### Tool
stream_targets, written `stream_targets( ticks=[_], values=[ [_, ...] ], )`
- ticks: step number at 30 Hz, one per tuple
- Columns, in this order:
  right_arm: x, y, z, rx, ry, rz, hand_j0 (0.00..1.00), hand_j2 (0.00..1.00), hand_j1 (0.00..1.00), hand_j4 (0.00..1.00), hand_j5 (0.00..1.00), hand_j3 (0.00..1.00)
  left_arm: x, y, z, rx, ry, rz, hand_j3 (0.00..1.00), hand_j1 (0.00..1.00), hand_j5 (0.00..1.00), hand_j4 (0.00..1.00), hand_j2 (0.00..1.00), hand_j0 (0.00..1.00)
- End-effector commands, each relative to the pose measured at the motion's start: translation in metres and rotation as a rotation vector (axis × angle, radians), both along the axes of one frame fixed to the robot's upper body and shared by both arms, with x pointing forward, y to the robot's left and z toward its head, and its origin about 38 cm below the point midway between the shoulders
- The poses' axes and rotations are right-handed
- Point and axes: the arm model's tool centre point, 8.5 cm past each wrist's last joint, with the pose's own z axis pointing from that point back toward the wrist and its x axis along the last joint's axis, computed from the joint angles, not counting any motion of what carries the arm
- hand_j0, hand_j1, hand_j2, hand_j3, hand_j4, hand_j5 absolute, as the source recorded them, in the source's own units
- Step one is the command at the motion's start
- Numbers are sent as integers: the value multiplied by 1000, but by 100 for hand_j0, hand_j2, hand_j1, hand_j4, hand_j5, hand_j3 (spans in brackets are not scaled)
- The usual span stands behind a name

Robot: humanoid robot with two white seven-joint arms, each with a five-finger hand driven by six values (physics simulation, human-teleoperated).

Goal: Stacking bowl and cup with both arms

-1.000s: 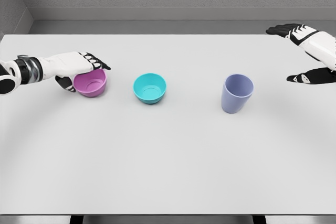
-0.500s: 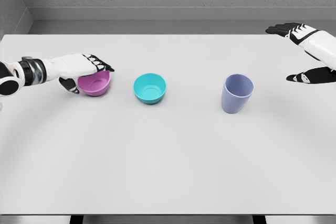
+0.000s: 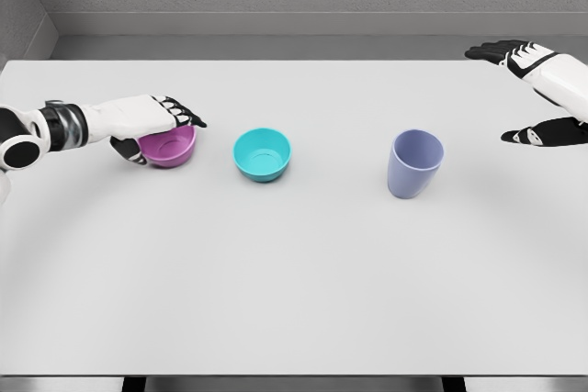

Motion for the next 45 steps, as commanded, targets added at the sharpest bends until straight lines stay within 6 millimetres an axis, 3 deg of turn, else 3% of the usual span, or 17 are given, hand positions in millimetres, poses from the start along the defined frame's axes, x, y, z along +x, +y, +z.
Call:
stream_targets(
  ticks=[1,5,10,15,19,21,24,28,32,37,43,45],
  values=[
    [0,-1,1,3,1,-2,100,100,100,100,100,100,1,-1,1,-10,-2,0,100,100,100,100,100,100],
    [0,-1,0,3,1,-3,100,100,100,100,100,100,0,0,1,-8,-1,3,100,100,100,100,100,100],
    [0,-2,0,3,2,-5,100,100,100,100,100,100,0,0,0,-7,0,3,77,77,77,77,77,77],
    [0,-2,0,3,2,-5,100,100,100,100,100,100,-1,0,-1,-7,1,3,63,63,63,63,63,63],
    [0,-2,0,3,2,-5,100,100,100,100,100,100,0,1,2,-22,-4,5,61,61,61,61,61,61],
    [0,-2,0,3,2,-5,100,100,100,100,100,100,-1,-2,5,-28,-11,-3,52,52,52,52,52,52],
    [1,-2,0,3,2,-6,100,100,100,100,100,100,0,0,10,-63,-14,3,52,52,52,52,52,52],
    [1,-1,0,4,2,-6,100,100,100,100,100,100,-4,-18,21,-95,-43,-47,54,54,54,54,54,54],
    [1,-1,0,4,2,-6,100,100,100,100,100,100,-11,-57,41,-135,-103,-148,54,54,54,54,54,54],
    [1,-1,0,6,3,-7,100,100,100,100,100,100,-15,-96,49,-194,-130,-222,55,55,55,55,55,55],
    [1,-2,-1,5,3,-8,100,100,100,100,100,100,-20,-123,44,-223,-118,-270,56,56,56,56,56,56],
    [1,-2,-1,5,3,-8,100,100,100,100,100,100,-20,-124,43,-219,-119,-269,57,57,57,57,57,57]
  ],
)
